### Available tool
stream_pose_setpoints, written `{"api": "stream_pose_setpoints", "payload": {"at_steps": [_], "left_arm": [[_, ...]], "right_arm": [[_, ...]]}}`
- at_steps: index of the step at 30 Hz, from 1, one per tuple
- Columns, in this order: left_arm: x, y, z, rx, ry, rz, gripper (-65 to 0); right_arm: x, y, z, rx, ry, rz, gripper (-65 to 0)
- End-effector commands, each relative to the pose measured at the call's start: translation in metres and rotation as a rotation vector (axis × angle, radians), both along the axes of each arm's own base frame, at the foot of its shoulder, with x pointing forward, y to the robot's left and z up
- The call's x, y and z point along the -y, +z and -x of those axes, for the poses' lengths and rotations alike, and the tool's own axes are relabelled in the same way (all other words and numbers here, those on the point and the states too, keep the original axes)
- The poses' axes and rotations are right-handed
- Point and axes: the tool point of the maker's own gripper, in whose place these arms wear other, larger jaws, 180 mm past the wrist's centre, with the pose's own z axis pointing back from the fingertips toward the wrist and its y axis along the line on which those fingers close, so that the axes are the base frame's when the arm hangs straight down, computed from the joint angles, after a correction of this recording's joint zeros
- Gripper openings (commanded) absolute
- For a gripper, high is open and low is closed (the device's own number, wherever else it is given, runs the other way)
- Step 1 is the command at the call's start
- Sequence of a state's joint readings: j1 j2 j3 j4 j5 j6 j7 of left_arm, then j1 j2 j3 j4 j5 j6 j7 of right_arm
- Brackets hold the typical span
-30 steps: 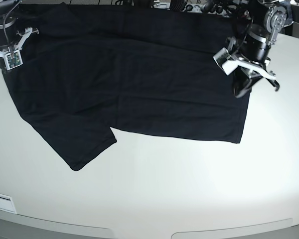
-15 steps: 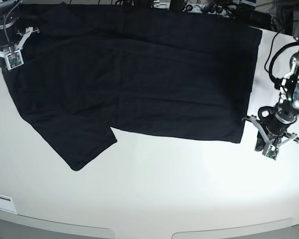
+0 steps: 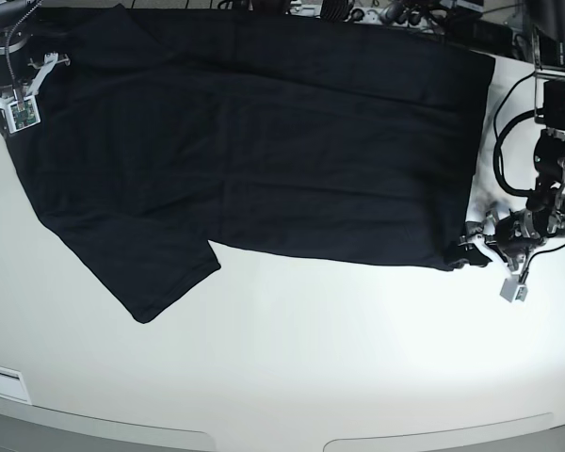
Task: Fold the T-shirt properly
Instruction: 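Move the left gripper to the hem corner and grasp it, then grasp the hem corners with both grippers and lift them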
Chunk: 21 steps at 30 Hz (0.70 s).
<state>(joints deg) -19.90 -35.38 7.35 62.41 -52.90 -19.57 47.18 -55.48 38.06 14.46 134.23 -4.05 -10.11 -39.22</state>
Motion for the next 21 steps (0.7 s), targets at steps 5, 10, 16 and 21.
{"api": "stream_pose_setpoints", "payload": {"at_steps": [5,10,16,21], "left_arm": [[0.023,-0.016,0.022,-0.136,-0.069,0.050,-30.4],[0.014,-0.020,0.023,-0.154,-0.035,0.012,-65.0],[0.013,-0.021,0.023,-0.155,-0.040,-0.001,-65.0],[0.014,-0.020,0.022,-0.145,-0.047,0.001,-65.0]], "right_arm": [[-0.001,0.019,-0.020,0.093,0.015,0.012,-57.3],[-0.014,0.026,-0.039,0.159,0.042,-0.093,-49.8],[-0.011,0.019,-0.095,0.233,0.109,-0.236,-38.8],[0.018,-0.003,-0.152,0.215,0.047,-0.474,-38.8]]}}
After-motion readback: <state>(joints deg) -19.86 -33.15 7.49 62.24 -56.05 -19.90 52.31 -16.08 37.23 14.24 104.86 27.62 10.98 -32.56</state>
